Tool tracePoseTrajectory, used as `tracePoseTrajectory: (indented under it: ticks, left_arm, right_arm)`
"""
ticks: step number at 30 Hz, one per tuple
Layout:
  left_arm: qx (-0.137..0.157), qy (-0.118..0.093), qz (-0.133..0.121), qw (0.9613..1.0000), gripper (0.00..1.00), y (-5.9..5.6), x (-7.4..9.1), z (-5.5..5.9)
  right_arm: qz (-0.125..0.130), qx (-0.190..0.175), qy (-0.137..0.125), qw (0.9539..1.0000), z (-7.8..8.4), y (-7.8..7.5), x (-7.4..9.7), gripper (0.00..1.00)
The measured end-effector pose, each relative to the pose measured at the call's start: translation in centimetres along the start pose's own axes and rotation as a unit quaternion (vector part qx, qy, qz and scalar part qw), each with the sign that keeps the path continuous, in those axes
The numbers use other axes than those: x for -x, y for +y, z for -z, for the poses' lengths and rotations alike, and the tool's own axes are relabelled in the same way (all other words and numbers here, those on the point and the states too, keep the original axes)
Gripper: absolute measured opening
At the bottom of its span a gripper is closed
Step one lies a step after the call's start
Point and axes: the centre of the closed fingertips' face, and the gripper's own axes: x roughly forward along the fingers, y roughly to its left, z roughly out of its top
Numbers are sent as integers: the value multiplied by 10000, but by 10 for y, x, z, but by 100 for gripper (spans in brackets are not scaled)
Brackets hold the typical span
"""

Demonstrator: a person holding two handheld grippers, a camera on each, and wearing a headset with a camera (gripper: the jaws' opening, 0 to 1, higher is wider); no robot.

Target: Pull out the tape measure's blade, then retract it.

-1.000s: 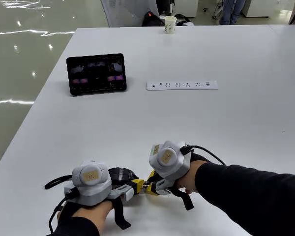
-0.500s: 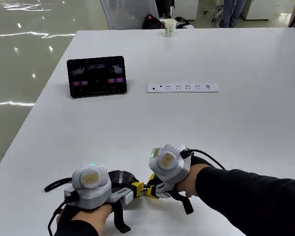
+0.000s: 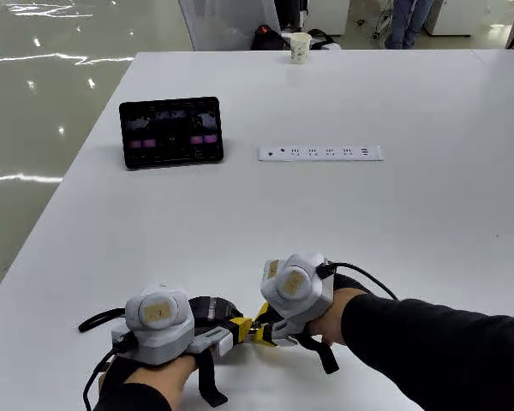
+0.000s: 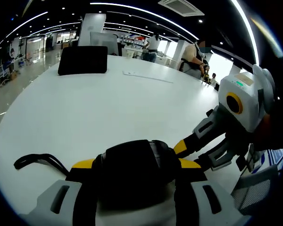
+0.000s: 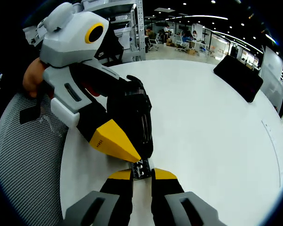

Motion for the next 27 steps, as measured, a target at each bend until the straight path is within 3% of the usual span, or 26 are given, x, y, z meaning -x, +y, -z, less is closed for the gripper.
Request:
tracePoseTrajectory:
  ticks: [27]
  left_arm:
    - [37, 29, 6, 10000, 61, 0, 0, 1]
  right_arm:
    - [-8, 21, -125, 9999, -8, 3, -8, 11]
